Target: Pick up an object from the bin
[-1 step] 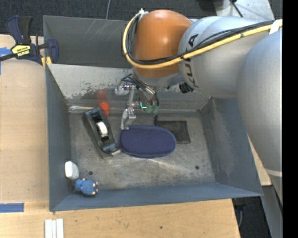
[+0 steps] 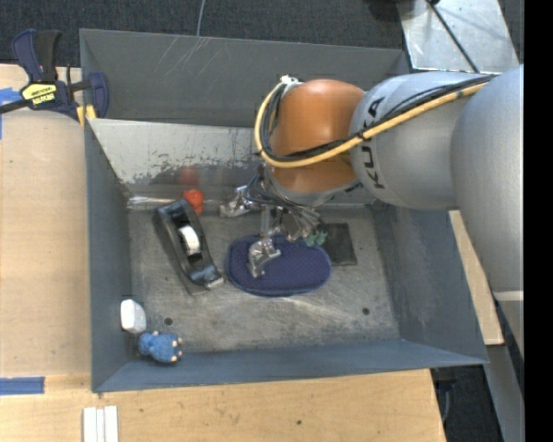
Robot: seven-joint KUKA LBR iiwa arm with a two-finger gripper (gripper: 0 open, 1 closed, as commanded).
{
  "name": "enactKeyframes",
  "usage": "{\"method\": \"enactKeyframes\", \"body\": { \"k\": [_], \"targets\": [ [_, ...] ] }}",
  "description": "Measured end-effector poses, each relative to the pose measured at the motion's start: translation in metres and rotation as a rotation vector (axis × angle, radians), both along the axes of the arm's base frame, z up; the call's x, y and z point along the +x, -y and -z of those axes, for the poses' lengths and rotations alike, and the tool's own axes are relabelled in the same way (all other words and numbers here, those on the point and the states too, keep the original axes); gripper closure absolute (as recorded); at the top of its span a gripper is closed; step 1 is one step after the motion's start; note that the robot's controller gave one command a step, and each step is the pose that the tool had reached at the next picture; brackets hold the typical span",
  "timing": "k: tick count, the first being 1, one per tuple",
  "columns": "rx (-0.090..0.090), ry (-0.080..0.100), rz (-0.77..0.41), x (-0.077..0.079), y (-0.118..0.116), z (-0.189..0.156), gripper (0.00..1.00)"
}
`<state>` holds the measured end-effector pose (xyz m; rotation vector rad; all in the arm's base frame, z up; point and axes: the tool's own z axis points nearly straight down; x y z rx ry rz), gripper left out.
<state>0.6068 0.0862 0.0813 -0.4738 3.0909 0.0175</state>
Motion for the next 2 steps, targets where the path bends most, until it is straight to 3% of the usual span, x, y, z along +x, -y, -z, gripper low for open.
{"method": "enactKeyframes", "body": {
  "k": [1,2],
  "targets": [
    [-0.008,-0.012,-0.002,-0.001,0.003,-0.001,1.00],
    [-0.012,0.001,-0.011,0.008,0.010,-0.148,1.00]
  ]
}}
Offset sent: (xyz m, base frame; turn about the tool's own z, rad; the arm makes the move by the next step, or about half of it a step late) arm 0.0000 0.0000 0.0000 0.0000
